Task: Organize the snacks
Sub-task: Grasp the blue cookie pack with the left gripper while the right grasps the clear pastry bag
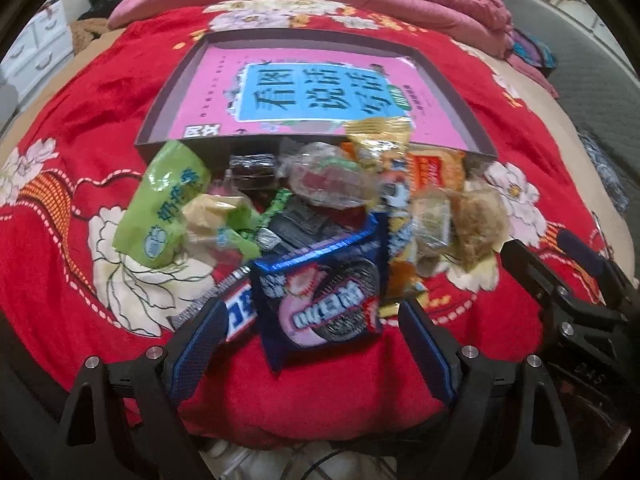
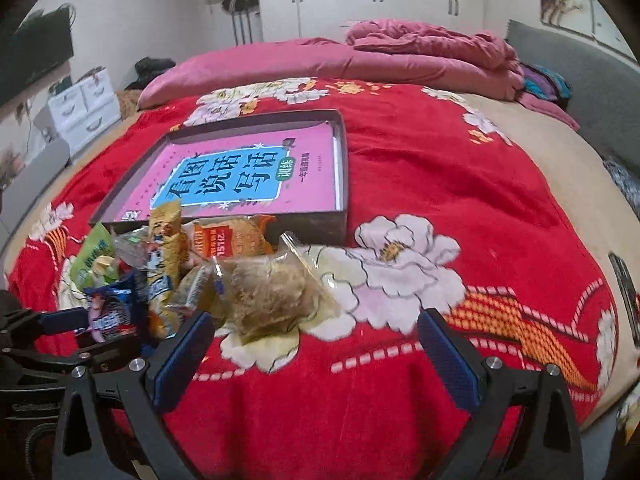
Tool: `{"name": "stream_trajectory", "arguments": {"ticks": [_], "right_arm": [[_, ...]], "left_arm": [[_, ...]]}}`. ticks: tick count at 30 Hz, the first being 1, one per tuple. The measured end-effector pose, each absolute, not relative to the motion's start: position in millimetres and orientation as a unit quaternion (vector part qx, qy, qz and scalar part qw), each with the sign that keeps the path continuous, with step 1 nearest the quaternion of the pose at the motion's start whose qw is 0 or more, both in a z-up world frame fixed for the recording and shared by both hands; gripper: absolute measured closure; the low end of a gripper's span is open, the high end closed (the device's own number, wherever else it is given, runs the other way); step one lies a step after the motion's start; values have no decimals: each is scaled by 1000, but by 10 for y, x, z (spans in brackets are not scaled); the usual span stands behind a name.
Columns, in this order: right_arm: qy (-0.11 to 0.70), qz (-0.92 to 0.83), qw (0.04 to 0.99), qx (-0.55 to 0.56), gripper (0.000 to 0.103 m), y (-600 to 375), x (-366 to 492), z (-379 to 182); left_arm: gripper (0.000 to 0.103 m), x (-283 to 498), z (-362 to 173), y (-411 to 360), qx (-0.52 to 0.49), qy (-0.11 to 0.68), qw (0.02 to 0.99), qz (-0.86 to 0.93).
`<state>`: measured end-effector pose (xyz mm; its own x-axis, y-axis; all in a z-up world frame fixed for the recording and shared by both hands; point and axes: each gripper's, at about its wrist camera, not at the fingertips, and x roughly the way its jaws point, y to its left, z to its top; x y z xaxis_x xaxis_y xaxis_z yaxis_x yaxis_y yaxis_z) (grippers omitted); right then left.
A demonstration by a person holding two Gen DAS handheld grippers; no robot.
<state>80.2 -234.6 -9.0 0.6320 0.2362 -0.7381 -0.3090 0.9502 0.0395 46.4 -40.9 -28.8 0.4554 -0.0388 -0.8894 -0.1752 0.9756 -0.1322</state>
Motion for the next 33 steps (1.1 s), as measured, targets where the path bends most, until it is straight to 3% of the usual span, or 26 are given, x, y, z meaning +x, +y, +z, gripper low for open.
{"name": "stream_trajectory", "arguments": {"ticks": [9,16,19,23,29,33], "right_arm": [[402,175,895,-88,1,-2207,1018,-252],[412,198,886,-76,5,-2170,1128,-344],[416,213,882,-62,15,-2164,1135,-365],[417,245,874,-48,42,-2134,1117,-358],[421,253,871,-8,59,-2222,1127,-359],[415,242,877,1,59,-2305,1118,-324]], "left_arm": [[16,583,-317,-389,-103,513,850,58],[34,634,-325,-419,-90,510,852,71],[40,653,-320,-429,-89,509,853,72],[46,673,-309,-443,-90,507,855,63],[49,664,-285,-392,-103,503,857,41],[50,639,-239,-293,-124,493,861,26]]}}
